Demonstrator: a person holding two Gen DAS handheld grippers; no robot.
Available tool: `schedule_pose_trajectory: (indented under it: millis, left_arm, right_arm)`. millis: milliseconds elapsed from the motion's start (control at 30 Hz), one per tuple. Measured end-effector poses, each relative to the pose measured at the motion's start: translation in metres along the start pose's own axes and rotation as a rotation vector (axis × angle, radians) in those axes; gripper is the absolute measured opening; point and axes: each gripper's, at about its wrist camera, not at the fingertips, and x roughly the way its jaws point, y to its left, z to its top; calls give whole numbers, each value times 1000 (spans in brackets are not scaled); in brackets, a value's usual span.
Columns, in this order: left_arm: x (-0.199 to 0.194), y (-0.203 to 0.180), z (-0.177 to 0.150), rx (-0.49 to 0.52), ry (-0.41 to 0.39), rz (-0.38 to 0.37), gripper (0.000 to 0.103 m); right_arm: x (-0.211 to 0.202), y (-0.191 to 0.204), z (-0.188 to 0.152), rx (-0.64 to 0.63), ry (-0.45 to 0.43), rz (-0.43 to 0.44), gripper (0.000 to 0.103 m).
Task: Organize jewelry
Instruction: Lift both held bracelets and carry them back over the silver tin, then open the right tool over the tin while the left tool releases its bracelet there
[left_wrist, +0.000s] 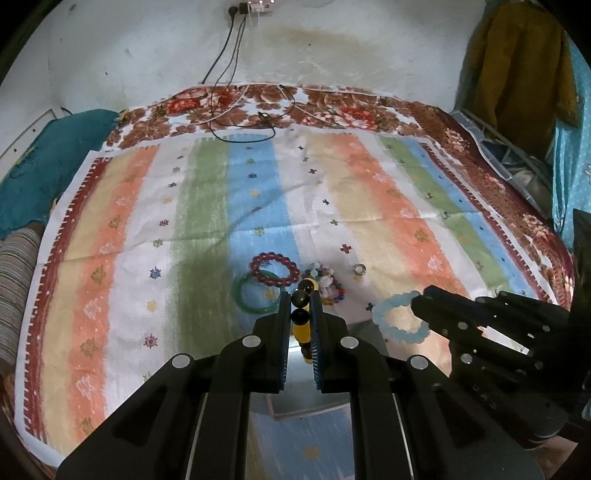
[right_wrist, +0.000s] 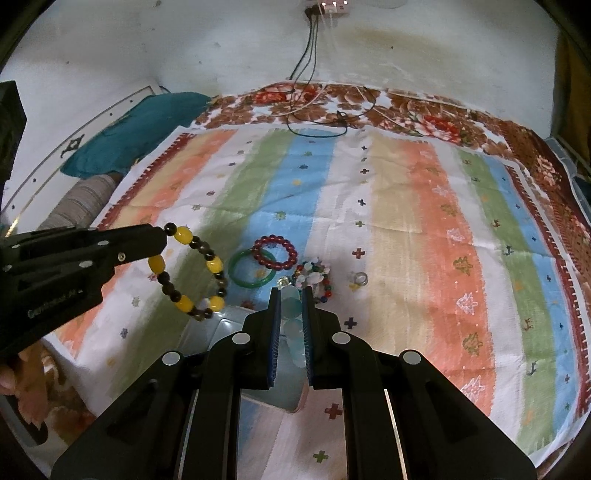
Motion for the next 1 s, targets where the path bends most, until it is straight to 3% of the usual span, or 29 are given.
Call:
schedule_pose_trajectory:
  millis: [600,667,733,767,867,1000]
  left_arm:
    - [-7,-6,-18,10,12,9,10]
    - [-6,-5,-18,-5,11,18,11]
    - [-6,0,-17,-22,9,30,15]
    - [-5,2,-17,-28,10,37,15]
    - [-3,9,-16,-50,16,53,15]
    - [1,16,-14,-70,27,62,29]
  right_arm:
    - [-5,12,-16,-4,17,45,12]
    - [-7,12,-15,-13,2,25,16]
    - [-10,10,-13,-6,-17,10,40]
    - [-10,8,-13,4,-19,12,42]
    - [-6,-1,-12,38,-6,10,43]
    - [1,-11,-11,73,15,6,43]
